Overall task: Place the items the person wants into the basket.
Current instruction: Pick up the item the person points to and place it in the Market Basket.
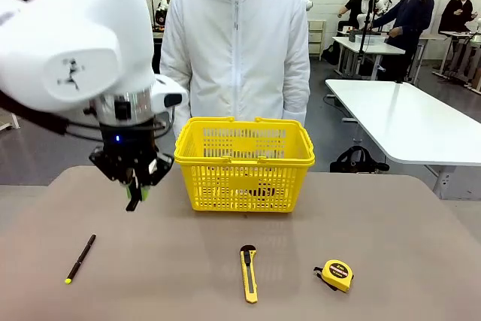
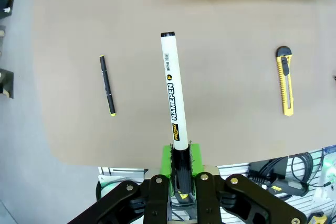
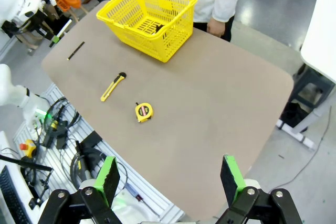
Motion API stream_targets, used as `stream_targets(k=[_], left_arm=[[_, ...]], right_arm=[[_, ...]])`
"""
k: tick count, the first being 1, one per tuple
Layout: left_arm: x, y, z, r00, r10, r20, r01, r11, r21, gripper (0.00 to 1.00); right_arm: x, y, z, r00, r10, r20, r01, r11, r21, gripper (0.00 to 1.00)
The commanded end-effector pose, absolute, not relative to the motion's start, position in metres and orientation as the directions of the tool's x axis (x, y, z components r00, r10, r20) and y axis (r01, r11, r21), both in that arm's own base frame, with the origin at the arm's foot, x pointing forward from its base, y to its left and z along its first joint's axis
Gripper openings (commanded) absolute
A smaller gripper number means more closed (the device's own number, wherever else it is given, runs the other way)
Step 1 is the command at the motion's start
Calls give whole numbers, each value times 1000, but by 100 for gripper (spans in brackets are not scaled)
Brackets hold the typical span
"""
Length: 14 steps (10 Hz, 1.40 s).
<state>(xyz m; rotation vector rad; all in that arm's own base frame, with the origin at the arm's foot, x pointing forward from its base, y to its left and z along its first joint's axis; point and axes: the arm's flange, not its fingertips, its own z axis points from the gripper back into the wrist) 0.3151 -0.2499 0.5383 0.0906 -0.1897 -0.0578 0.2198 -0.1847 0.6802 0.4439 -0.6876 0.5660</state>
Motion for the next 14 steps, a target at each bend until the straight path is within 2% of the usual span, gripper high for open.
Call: stream_targets(k=[1, 2, 3, 7, 8, 9, 10, 14], left_arm=[[335, -248, 532, 984, -75, 163, 54, 991, 125, 0], [333, -247, 534, 985, -72, 160, 49, 989, 142, 0], [321, -249, 542, 981, -60, 182, 44, 995, 92, 0], [321, -249, 542, 981, -60, 182, 44, 995, 92, 0], [324, -250, 541, 982, -61, 181, 44, 994, 98, 16], [353, -255, 558, 962, -203, 180, 193, 979, 70, 14], [382, -264, 566, 948, -274, 165, 264, 961, 78, 14], [454, -298, 589, 906, -389, 167, 383, 921, 67, 14]], right_arm=[[221, -183, 678, 620, 341, 706, -636, 746, 198, 100], [221, -183, 678, 620, 341, 706, -636, 746, 198, 100], [221, -183, 678, 620, 341, 706, -636, 746, 198, 100], [221, -183, 678, 620, 341, 706, -636, 746, 198, 100], [221, -183, 678, 620, 341, 706, -636, 746, 198, 100], [221, -183, 678, 620, 341, 706, -636, 746, 198, 100], [221, -183, 678, 620, 341, 706, -636, 746, 198, 100], [221, -183, 678, 620, 341, 706, -636, 746, 198, 100]])
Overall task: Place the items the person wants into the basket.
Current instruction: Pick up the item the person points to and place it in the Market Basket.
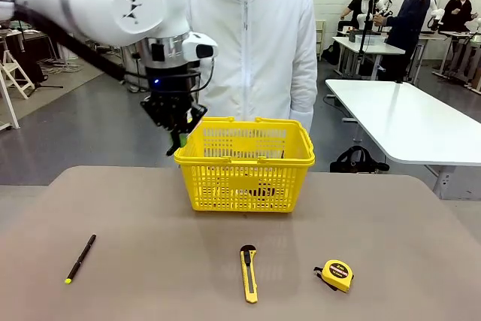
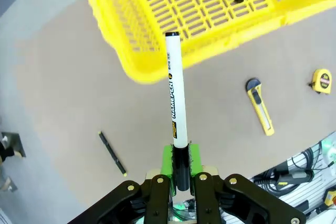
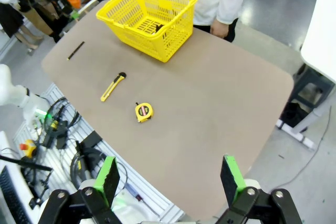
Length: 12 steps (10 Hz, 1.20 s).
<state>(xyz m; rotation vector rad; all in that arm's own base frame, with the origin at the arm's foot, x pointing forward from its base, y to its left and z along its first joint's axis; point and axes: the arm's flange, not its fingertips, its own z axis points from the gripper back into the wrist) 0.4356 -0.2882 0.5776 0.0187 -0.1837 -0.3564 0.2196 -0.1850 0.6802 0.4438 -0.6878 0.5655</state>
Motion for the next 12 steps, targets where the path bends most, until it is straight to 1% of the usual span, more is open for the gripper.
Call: stream_targets(k=[1, 3, 5, 6, 8, 10, 12], left_arm=[[479, -312, 593, 889, -428, 161, 423, 904, 71, 14], [521, -338, 585, 842, -520, 142, 510, 854, 104, 14], [567, -370, 556, 786, -610, 95, 593, 789, 159, 14], [580, -378, 542, 761, -644, 76, 627, 760, 171, 14], [598, -386, 516, 722, -690, 57, 675, 720, 162, 14], [604, -390, 494, 725, -688, 6, 678, 716, 168, 14], [606, -388, 486, 746, -666, -17, 660, 736, 148, 14]], right_arm=[[221, -183, 678, 620, 341, 706, -636, 746, 198, 100], [221, -183, 678, 620, 341, 706, -636, 746, 198, 100], [221, -183, 678, 620, 341, 706, -636, 746, 198, 100], [221, -183, 678, 620, 341, 706, -636, 746, 198, 100], [221, -183, 678, 620, 341, 706, -636, 746, 198, 100], [221, -183, 678, 620, 341, 706, -636, 746, 198, 100], [221, -183, 678, 620, 341, 706, -636, 746, 198, 100]])
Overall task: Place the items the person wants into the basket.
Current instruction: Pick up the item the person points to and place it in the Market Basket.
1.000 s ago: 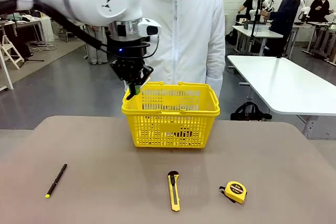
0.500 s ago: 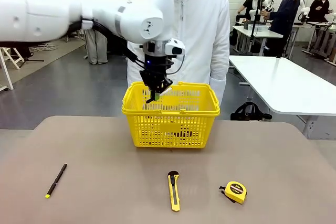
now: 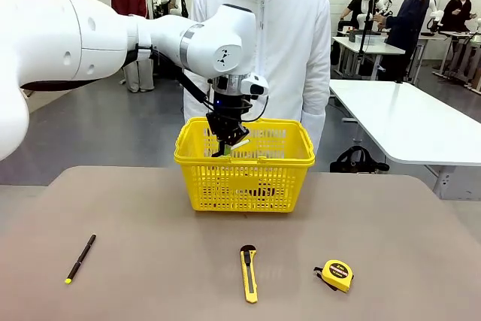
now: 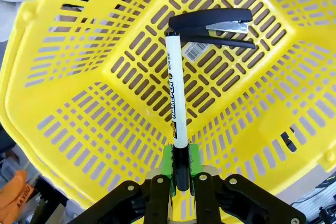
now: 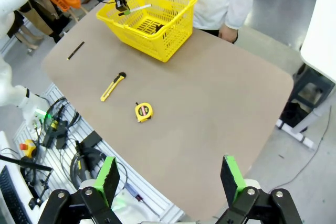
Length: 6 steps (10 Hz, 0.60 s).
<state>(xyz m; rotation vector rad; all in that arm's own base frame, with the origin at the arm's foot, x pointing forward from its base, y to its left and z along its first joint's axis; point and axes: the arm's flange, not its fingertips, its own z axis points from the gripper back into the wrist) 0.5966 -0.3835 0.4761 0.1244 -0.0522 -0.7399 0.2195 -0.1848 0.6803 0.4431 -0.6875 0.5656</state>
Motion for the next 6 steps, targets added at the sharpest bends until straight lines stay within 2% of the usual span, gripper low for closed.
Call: stream_targets(k=[1, 2, 4, 5, 6], left_arm=[[608, -387, 485, 747, -665, -22, 661, 738, 135, 14], [608, -386, 484, 747, -665, -23, 661, 739, 131, 14], [609, -387, 484, 741, -671, -23, 668, 734, 122, 74], [608, -386, 484, 742, -670, -23, 667, 735, 120, 100], [608, -386, 484, 741, -671, -25, 669, 733, 122, 100]], right_arm=[[221, -183, 678, 620, 341, 706, -636, 746, 198, 100], [221, -183, 678, 620, 341, 706, -636, 746, 198, 100], [221, -183, 678, 620, 341, 706, -636, 746, 198, 100], [221, -183, 678, 620, 341, 706, -636, 746, 198, 100], [221, -183, 678, 620, 341, 706, -636, 746, 198, 100]])
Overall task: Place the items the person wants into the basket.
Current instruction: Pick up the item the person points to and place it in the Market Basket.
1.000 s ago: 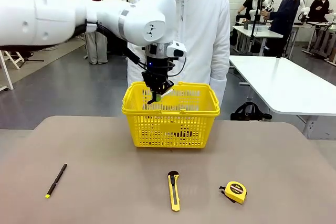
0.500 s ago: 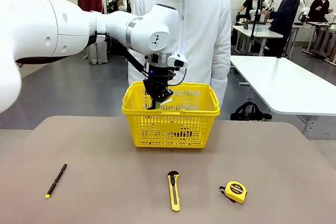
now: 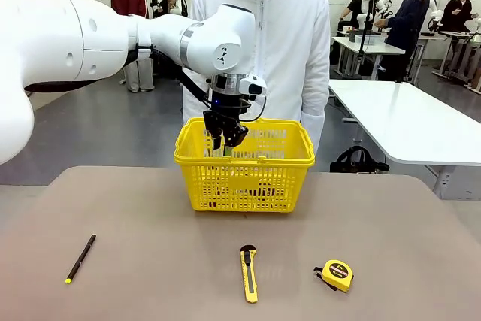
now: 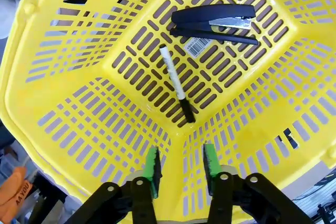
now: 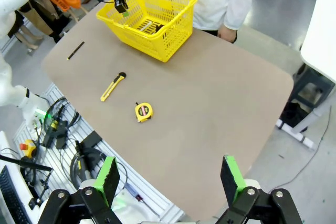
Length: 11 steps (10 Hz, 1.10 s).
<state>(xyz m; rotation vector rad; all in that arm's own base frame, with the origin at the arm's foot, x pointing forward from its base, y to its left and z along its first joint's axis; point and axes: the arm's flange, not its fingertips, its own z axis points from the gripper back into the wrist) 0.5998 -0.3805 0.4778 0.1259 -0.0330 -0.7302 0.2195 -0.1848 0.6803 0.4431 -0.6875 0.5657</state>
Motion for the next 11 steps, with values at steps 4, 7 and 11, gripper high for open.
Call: stream_targets(k=[4, 7, 11], left_arm=[[608, -383, 484, 737, -675, -27, 673, 730, 122, 100], [607, -382, 487, 748, -663, -20, 660, 741, 121, 100], [513, -328, 568, 782, -603, 157, 603, 796, 50, 100]], right_arm=[[221, -183, 678, 620, 341, 706, -636, 746, 198, 100], [221, -183, 678, 620, 341, 706, -636, 746, 198, 100], [221, -183, 678, 620, 341, 706, -636, 746, 198, 100]])
